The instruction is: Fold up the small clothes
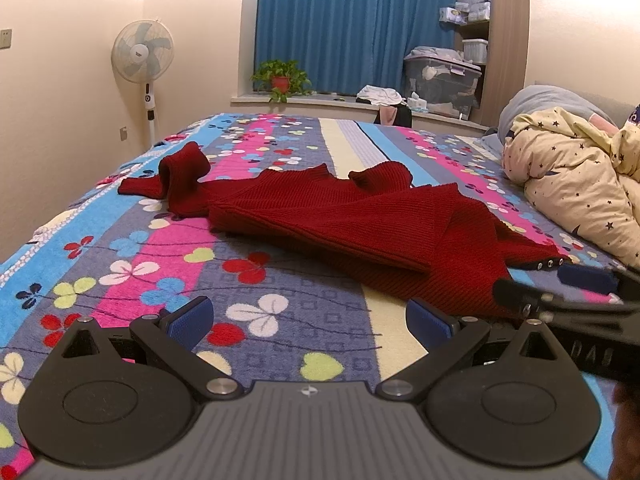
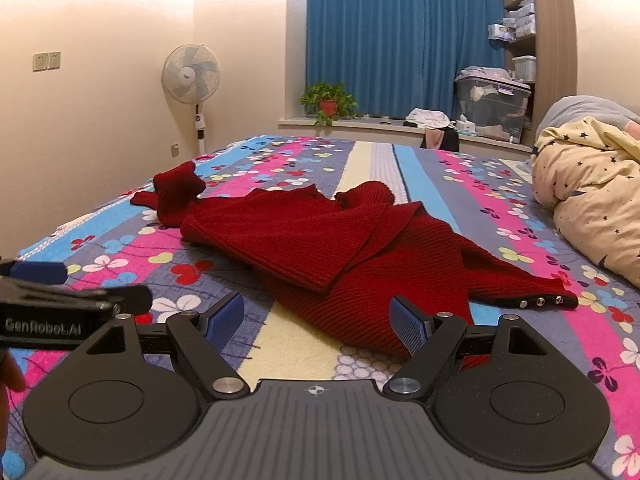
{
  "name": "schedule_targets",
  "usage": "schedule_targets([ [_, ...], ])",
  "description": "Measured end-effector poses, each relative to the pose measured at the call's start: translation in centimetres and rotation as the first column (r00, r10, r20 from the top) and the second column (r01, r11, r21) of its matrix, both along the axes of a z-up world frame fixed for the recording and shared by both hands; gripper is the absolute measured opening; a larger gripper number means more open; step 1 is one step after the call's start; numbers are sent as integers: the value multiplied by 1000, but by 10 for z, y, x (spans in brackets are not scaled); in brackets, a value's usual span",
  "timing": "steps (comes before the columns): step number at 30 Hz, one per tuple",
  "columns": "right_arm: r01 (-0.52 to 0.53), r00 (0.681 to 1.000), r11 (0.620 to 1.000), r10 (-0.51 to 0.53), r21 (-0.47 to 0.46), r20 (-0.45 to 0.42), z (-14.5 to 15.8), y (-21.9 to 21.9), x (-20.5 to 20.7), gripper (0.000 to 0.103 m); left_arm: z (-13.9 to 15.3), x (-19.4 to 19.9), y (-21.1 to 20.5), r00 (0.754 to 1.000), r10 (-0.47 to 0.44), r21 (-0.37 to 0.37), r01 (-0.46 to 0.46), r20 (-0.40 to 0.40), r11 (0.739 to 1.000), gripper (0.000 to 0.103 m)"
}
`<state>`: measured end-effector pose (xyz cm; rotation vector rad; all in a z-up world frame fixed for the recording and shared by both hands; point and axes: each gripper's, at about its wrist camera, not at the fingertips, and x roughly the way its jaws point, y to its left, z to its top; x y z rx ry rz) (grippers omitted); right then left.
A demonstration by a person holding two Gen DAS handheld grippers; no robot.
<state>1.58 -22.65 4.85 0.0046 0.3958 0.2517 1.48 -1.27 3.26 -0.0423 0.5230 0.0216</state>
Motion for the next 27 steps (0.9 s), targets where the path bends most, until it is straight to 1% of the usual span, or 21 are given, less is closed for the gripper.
schedule_targets([
  [1, 12, 1000, 1000, -12, 2, 2, 0, -3, 2, 79, -1, 0, 1, 1000, 0, 4, 0, 0, 1000, 102],
  [2, 21, 1000, 1000, -21, 7, 2, 1, -5, 4, 67, -1, 0, 1, 1000, 0, 4, 0, -1, 1000, 102],
  [3, 27, 1000, 999, -27, 17, -4, 2, -8, 7, 59, -2, -1, 1, 1000, 0, 3, 0, 3, 1000, 102],
  [4, 31, 999, 999, -30, 19, -18, 3, -12, 10, 45, -2, -1, 2, 1000, 2, 8, -2, 7, 1000, 102],
  [5, 36, 999, 999, -35, 23, -26, 4, -15, 12, 36, -2, -1, 2, 1000, 3, 15, -3, 11, 1000, 102],
  [7, 56, 997, 998, -56, 6, -44, 6, -20, 15, 30, -3, 0, 2, 1000, -3, 19, 3, 16, 1000, 96],
  [8, 65, 996, 998, -67, -23, -64, 8, -21, 18, 30, -3, 0, 3, 1000, -12, 15, 12, 16, 1000, 81],
  [9, 73, 993, 997, -76, -40, -85, 9, -23, 21, 30, -4, 3, 3, 1000, -28, 10, 28, 8, 1000, 62],
  [10, 84, 991, 996, -87, -31, -105, 11, -27, 24, 30, -5, 6, 3, 999, -39, -1, 39, -6, 999, 55],
  [11, 98, 989, 995, -99, -15, -110, 14, -32, 26, 30, -5, 11, 4, 998, -60, -27, 59, -24, 998, 42],
  [12, 115, 984, 991, -123, -70, -130, 17, -32, 27, 30, -5, 18, 5, 996, -84, -48, 82, -36, 995, 32],
  [14, 150, 976, 987, -156, -53, -150, 21, -40, 32, 31, -5, 32, 2, 993, -107, -70, 104, -41, 992, 31],
  [15, 163, 972, 985, -172, -64, -163, 23, -41, 34, 31, -5, 40, -2, 993, -113, -85, 110, -43, 990, 31],
  [16, 177, 969, 983, -183, -51, -165, 24, -43, 35, 31, -6, 52, -5, 991, -120, -114, 113, -53, 987, 31],
  [17, 192, 968, 981, -194, -29, -159, 24, -48, 36, 31, -8, 64, -7, 990, -123, -144, 112, -65, 983, 34],
  [19, 217, 962, 976, -215, -2, -169, 25, -55, 38, 31, -15, 95, -11, 989, -105, -224, 78, -109, 971, 48],
  [20, 228, 959, 973, -222, 19, -175, 24, -59, 40, 31, -20, 110, -9, 987, -84, -272, 44, -138, 961, 66],
  [21, 239, 957, 970, -228, 45, -180, 22, -64, 42, 31, -24, 127, -9, 985, -57, -320, 1, -166, 947, 77],
  [23, 264, 950, 962, -246, 73, -194, 22, -70, 44, 31, -37, 158, -6, 976, -2, -413, -91, -220, 906, 83],
  [25, 284, 944, 952, -257, 114, -208, 20, -78, 47, 31, -48, 182, -2, 960, 35, -477, -169, -278, 862, 83],
  [27, 302, 939, 942, -267, 145, -215, 17, -85, 50, 31, -57, 202, 0, 949, 62, -532, -227, -310, 816, 82],
])
